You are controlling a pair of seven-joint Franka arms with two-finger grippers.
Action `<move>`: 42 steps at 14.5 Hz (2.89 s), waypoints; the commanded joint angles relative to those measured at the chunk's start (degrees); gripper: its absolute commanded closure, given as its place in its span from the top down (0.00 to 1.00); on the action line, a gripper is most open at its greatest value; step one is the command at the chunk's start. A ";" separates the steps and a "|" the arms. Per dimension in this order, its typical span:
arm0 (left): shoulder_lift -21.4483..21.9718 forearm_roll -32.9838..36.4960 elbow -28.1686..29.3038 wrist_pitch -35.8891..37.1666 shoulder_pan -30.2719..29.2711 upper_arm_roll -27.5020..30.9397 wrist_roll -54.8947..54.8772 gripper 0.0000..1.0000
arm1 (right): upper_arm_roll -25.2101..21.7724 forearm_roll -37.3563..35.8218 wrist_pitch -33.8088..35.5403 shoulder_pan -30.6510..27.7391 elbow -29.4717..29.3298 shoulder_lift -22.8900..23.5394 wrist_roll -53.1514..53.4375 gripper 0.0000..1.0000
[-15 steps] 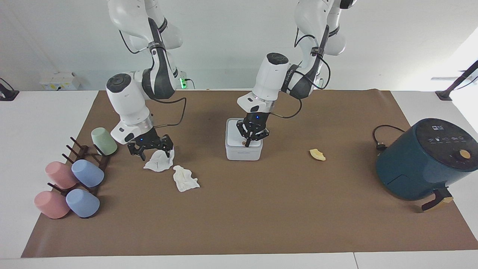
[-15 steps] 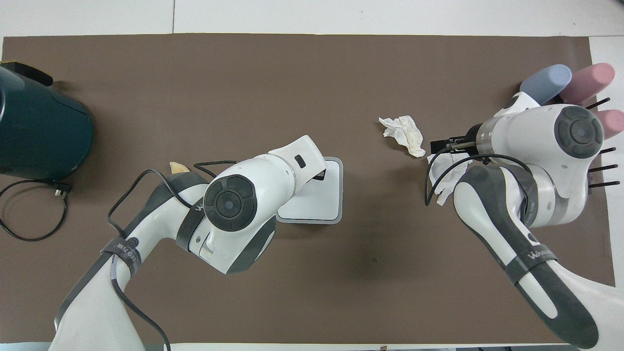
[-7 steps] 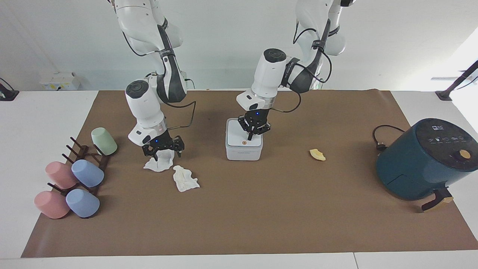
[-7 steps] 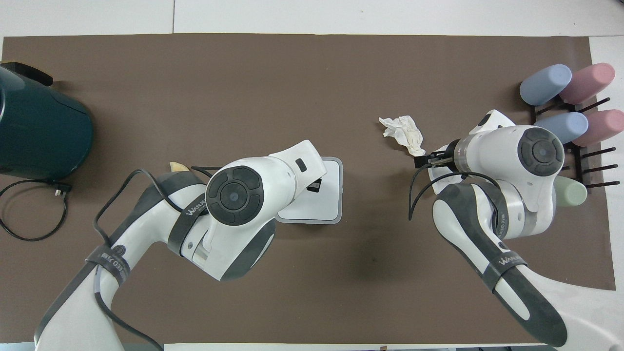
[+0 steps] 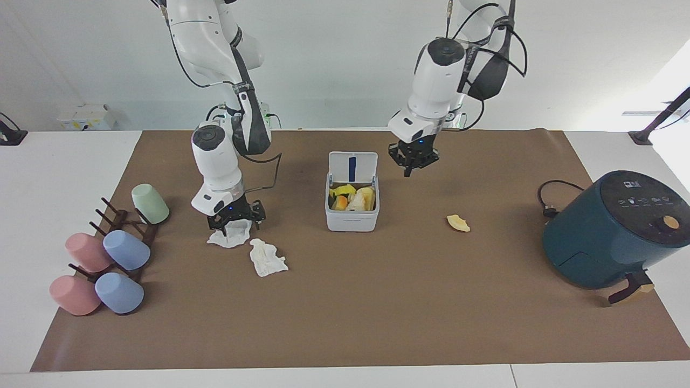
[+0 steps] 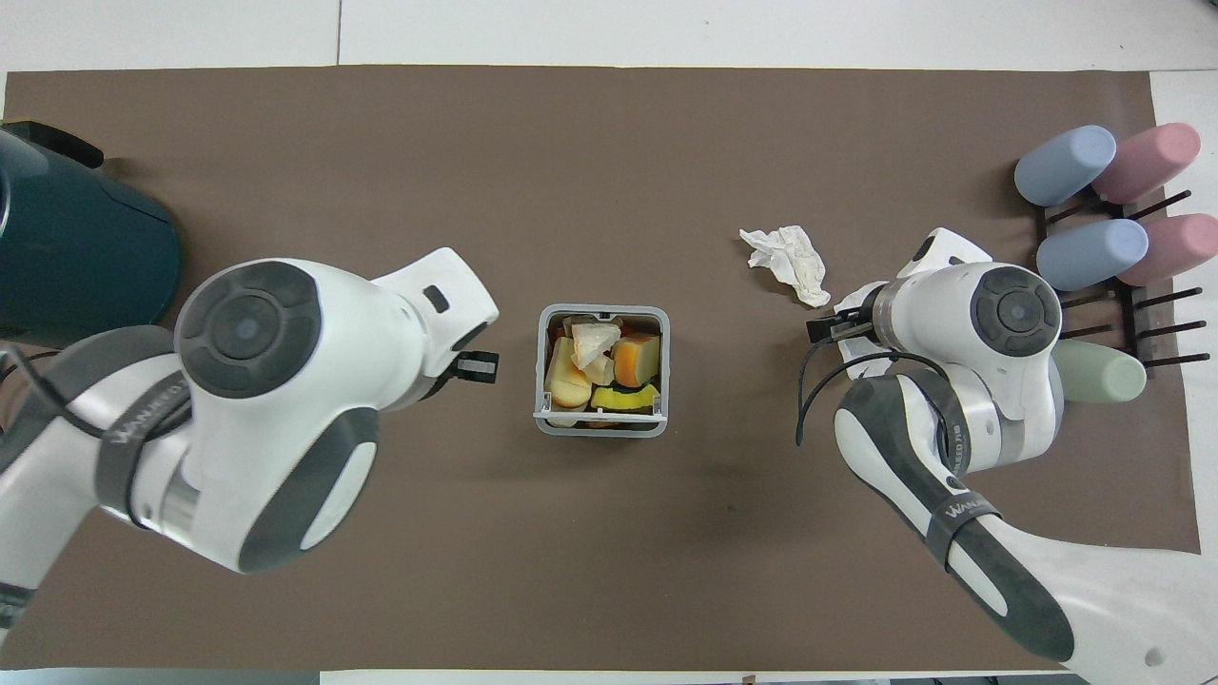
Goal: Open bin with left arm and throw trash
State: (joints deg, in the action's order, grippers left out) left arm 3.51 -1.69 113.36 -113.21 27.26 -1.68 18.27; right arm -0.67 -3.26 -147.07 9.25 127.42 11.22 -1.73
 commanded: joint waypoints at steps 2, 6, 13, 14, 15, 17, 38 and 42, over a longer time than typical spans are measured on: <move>3.00 -0.25 0.46 4.82 -8.16 0.01 -1.47 0.28 | 0.15 -1.49 -0.76 -1.77 0.99 -0.41 -0.12 1.00; 3.00 -0.25 -2.69 6.76 -15.73 0.18 -9.72 1.00 | 0.23 -1.58 -0.85 -3.45 2.22 -0.76 0.32 1.00; -0.42 -0.69 -15.17 16.25 -22.42 0.19 -16.33 1.00 | 0.32 -1.58 -1.11 -3.54 2.84 -0.94 1.64 1.00; -0.87 -0.60 -16.32 16.61 -22.77 0.19 -16.42 1.00 | 0.32 -1.58 -0.85 -3.71 2.84 -0.94 1.64 0.87; -1.31 -0.69 -16.50 16.09 -22.86 0.19 -16.33 1.00 | 0.32 -1.58 -0.59 -4.06 2.84 -0.94 1.64 0.63; -1.83 -0.69 -15.89 15.04 -22.78 0.19 -16.59 1.00 | 0.32 -1.58 0.47 -4.06 2.75 -0.94 1.38 0.13; -13.88 -0.69 12.32 -25.49 -15.13 0.10 -6.32 0.00 | 0.94 13.19 29.05 20.35 -29.07 0.21 55.49 0.00; -13.00 -0.69 12.24 -24.44 -14.60 0.19 -6.22 0.00 | 1.02 13.19 21.24 23.97 -20.21 -2.60 59.03 0.00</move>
State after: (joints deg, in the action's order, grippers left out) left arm -10.77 -1.77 124.83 -137.47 11.77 -2.17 11.40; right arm 0.42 8.76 -121.04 31.68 100.75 11.47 55.88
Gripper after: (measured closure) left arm 0.621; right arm 0.982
